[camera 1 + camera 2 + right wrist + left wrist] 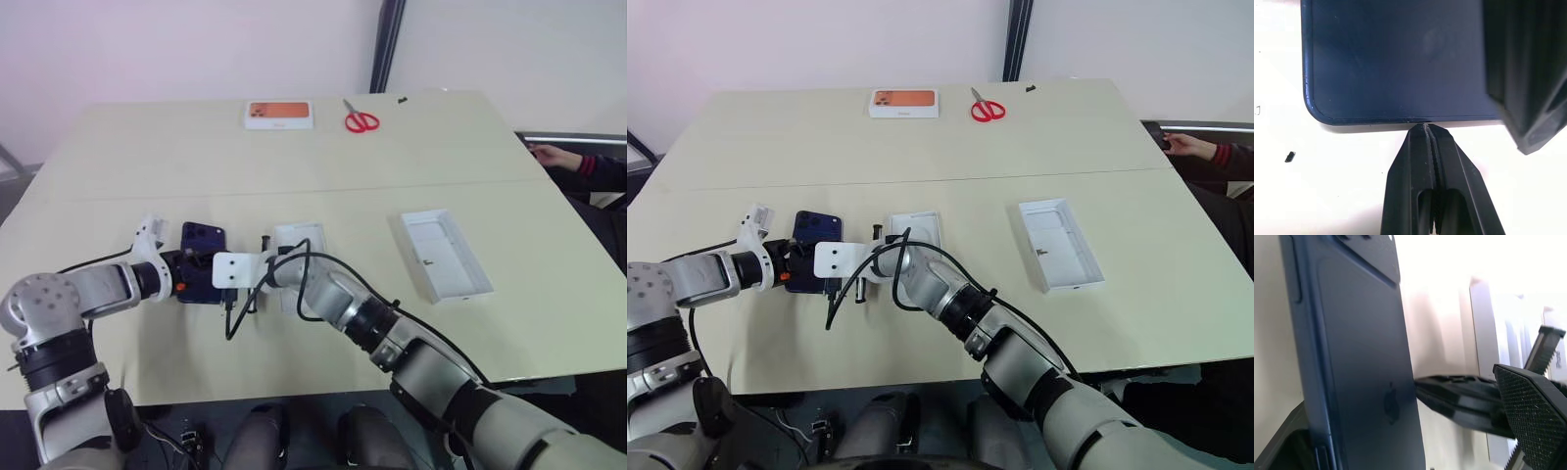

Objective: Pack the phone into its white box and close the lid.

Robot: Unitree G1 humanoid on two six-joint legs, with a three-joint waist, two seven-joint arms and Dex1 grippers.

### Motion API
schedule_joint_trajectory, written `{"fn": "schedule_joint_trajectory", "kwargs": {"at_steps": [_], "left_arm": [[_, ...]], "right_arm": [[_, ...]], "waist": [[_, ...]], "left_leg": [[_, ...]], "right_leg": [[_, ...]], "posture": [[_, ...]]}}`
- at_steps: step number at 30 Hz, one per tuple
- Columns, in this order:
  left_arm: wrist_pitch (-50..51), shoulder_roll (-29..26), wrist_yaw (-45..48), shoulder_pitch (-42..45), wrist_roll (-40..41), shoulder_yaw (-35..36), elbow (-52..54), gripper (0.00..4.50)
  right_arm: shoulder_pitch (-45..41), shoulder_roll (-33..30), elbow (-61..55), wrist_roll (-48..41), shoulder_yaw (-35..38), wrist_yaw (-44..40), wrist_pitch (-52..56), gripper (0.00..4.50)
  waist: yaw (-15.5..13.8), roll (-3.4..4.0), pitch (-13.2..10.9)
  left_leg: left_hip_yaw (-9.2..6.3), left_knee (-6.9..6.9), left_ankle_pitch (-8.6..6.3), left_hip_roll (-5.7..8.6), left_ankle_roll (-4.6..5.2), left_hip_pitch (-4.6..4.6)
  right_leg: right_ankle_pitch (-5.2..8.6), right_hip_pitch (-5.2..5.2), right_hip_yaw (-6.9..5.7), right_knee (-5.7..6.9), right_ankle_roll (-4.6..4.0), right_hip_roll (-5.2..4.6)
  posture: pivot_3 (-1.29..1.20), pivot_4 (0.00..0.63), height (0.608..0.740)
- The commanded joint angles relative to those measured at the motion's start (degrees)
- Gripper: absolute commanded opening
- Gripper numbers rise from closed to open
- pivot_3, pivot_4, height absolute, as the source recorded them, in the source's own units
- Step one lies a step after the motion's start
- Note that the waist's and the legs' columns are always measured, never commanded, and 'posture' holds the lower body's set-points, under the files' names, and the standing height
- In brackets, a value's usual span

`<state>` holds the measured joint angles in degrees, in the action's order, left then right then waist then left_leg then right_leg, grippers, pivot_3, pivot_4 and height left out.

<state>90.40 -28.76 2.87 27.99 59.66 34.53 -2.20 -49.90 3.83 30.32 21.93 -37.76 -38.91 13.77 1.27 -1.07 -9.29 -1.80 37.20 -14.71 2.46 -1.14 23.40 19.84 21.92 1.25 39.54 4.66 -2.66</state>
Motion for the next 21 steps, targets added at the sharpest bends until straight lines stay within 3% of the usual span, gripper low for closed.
{"fn": "schedule_joint_trajectory", "kwargs": {"at_steps": [1,2,5,9,21], "left_arm": [[-0.84,0.73,-1.46,0.32,-2.71,1.48,-0.07,4.50],[-0.97,1.07,-1.65,0.31,-3.04,1.92,-0.03,4.50],[-2.13,1.71,-2.08,0.15,-4.07,3.00,0.19,3.66],[-2.06,2.17,-1.68,0.19,-4.75,3.92,0.95,1.72],[2.03,4.08,-2.09,0.90,-4.28,8.40,1.46,1.72]], "right_arm": [[0.66,0.33,-2.12,0.40,-0.41,-0.79,-0.09,0.06],[0.80,0.20,-2.36,0.52,-0.42,-0.86,-0.05,0.06],[1.14,-0.12,-2.97,0.80,-0.41,-1.06,0.11,0.00],[1.42,-0.61,-4.24,1.17,-0.41,-1.57,0.52,0.00],[1.90,-3.69,-13.31,1.27,0.69,-5.02,3.29,0.00]], "waist": [[-0.05,0.00,0.00],[-0.06,0.00,0.00],[-0.06,-0.01,0.00],[-0.04,-0.02,0.01],[-0.03,-0.03,0.00]], "left_leg": [[0.00,0.00,0.00,0.00,0.00,0.00],[0.00,0.00,0.00,0.00,0.00,0.00],[0.00,0.00,0.00,0.00,0.00,0.00],[0.00,-0.02,0.00,0.00,0.00,0.01],[-0.02,-0.06,0.02,0.00,-0.03,0.01]], "right_leg": [[0.00,0.00,0.00,0.00,0.00,0.00],[0.00,0.00,0.00,0.00,0.00,0.00],[0.00,-0.01,0.00,0.00,0.00,0.00],[0.00,0.02,0.01,0.00,0.00,0.00],[0.00,0.04,0.00,-0.01,0.00,0.00]], "posture": [[0.00,0.150,0.740],[0.00,0.150,0.740],[0.00,0.150,0.740],[0.00,0.150,0.740],[0.00,0.150,0.740]]}}
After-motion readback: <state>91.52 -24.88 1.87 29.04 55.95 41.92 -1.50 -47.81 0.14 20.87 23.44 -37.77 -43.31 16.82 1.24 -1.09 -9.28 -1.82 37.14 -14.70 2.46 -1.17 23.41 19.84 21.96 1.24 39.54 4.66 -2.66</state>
